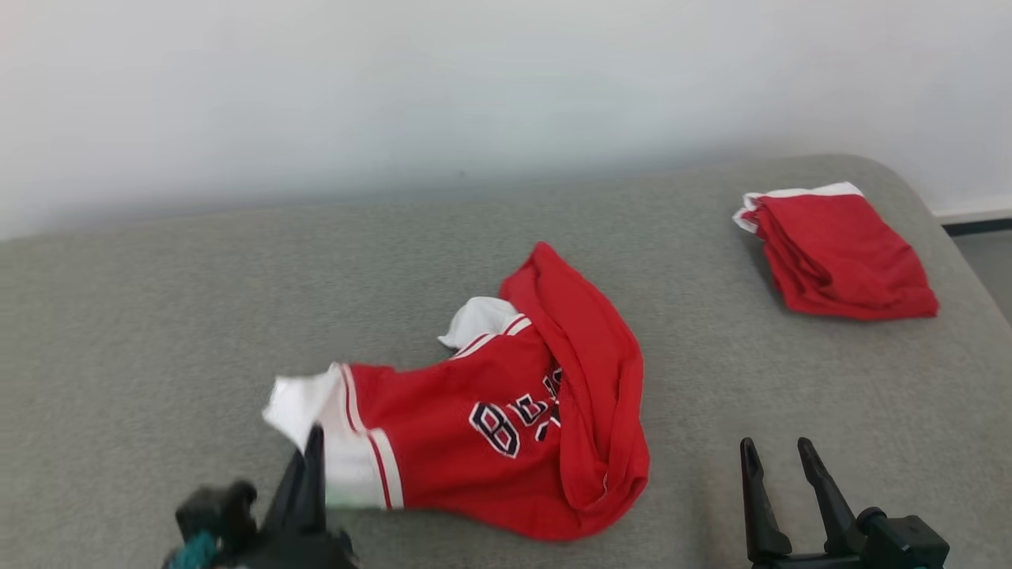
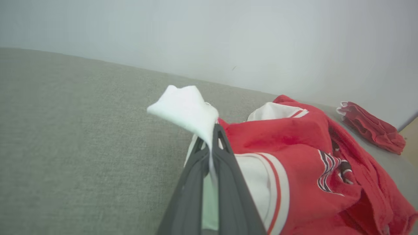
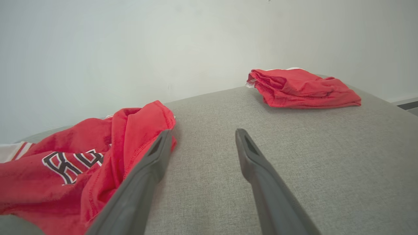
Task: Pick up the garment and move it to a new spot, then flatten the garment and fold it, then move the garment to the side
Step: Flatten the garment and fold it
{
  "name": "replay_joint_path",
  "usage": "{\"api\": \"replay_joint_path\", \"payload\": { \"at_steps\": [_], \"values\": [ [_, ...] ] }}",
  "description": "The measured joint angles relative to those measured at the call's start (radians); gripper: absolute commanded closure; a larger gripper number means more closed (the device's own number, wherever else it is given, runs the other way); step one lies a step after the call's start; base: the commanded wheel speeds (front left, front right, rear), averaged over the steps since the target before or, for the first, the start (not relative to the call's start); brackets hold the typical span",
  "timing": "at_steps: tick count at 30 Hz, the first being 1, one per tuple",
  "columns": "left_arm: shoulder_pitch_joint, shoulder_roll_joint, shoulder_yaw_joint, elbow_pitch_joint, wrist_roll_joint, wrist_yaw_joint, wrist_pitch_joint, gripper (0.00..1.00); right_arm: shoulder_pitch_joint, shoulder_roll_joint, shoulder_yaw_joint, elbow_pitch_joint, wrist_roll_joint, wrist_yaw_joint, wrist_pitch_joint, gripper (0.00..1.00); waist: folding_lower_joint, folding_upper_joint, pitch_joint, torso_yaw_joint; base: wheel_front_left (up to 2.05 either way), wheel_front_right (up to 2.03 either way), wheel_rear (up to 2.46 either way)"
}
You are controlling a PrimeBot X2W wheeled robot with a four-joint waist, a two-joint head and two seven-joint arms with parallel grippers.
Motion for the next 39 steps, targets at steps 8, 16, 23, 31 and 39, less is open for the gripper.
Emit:
{"api": "replay_joint_path", "payload": {
  "at_steps": [8,16,23,31,39],
  "values": [
    [0.204,-0.049,0.004,-0.062,-0.018,0.014,0.000,1.00,0.008,0.000,-0.001,0.006,0.007,0.000,0.000,0.00,0.0000,0.0000,-0.009,0.071,0.00,0.00,0.00],
    [0.201,-0.061,0.043,-0.081,0.014,0.014,0.000,0.00,0.008,0.000,0.008,0.021,0.004,0.000,0.000,0.00,0.0001,0.0000,-0.027,0.097,0.00,0.00,0.00],
    [0.214,-0.063,0.187,-0.251,0.140,-0.001,0.000,0.00,-0.007,0.000,0.045,0.064,0.000,0.000,0.000,0.00,0.0001,0.0000,-0.042,0.120,0.00,0.00,0.00],
    [0.278,-0.066,0.281,-0.287,0.234,-0.026,0.000,0.00,-0.114,0.000,0.096,0.229,-0.015,0.000,0.000,0.00,0.0001,0.0000,-0.047,0.149,0.00,0.00,0.00],
    [0.279,-0.067,0.267,-0.273,0.222,-0.037,0.000,0.00,-0.291,-0.001,0.119,0.514,-0.028,0.000,0.000,0.00,0.0001,0.0000,-0.042,0.199,0.00,0.00,0.00]
  ]
}}
